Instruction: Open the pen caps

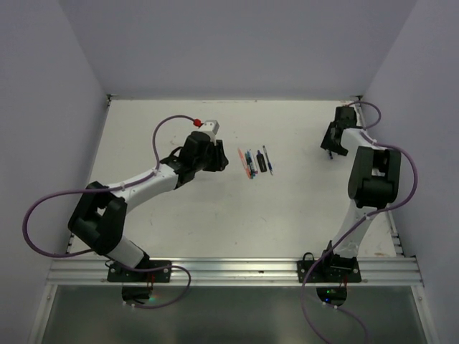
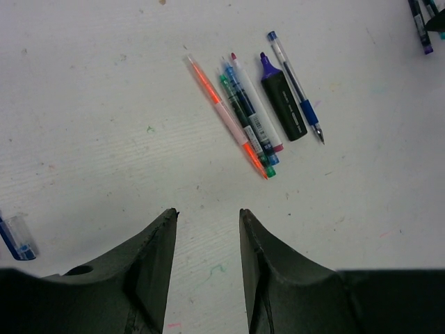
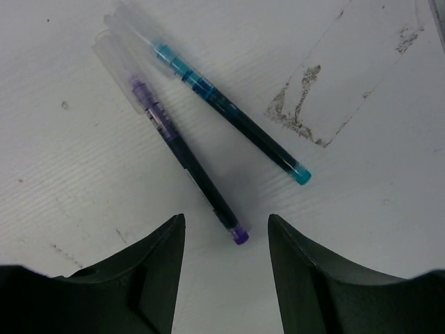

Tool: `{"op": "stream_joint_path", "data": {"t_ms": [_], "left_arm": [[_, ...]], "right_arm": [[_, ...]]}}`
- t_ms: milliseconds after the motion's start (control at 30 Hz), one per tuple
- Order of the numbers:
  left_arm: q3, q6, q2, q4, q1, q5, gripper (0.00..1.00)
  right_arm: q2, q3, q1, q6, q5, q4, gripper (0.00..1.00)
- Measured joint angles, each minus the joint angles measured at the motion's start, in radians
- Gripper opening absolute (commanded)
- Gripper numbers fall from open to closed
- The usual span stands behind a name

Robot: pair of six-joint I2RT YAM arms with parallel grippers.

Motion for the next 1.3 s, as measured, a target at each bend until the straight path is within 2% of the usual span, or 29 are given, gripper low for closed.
{"op": "stream_joint_path", "data": {"t_ms": [333, 433, 567, 700, 867, 1100, 1300], "left_arm": [[0.000, 0.000, 0.024, 0.030, 0.000, 0.029, 0.45], [0.000, 0.000, 0.035, 0.032, -0.001, 0.035, 0.45], [0.000, 0.000, 0.047, 0.031, -0.002, 0.041, 0.45], [0.000, 0.000, 0.048, 0.032, -0.002, 0.040, 0.45], [0.000, 0.004, 0.047, 0.031, -0.004, 0.037, 0.45], [-0.008, 0.007, 0.020, 0.029, -0.012, 0.034, 0.45], [-0.016, 0.006, -0.050, -0.009, -0.018, 0.010, 0.45]], "right_arm": [[0.077, 0.036, -0.027, -0.006, -0.066, 0.031, 0.52], [0.077, 0.043, -0.034, -0.008, -0.095, 0.033, 0.47], [0.084, 0.047, -0.040, -0.013, -0.128, 0.034, 0.31], [0.105, 0.078, -0.045, -0.021, -0.160, 0.020, 0.23], [0.116, 0.099, -0.052, -0.038, -0.199, 0.002, 0.00], [0.121, 0.108, -0.040, -0.087, -0.262, -0.006, 0.00], [0.086, 0.075, 0.041, -0.105, -0.298, -0.012, 0.00]]}}
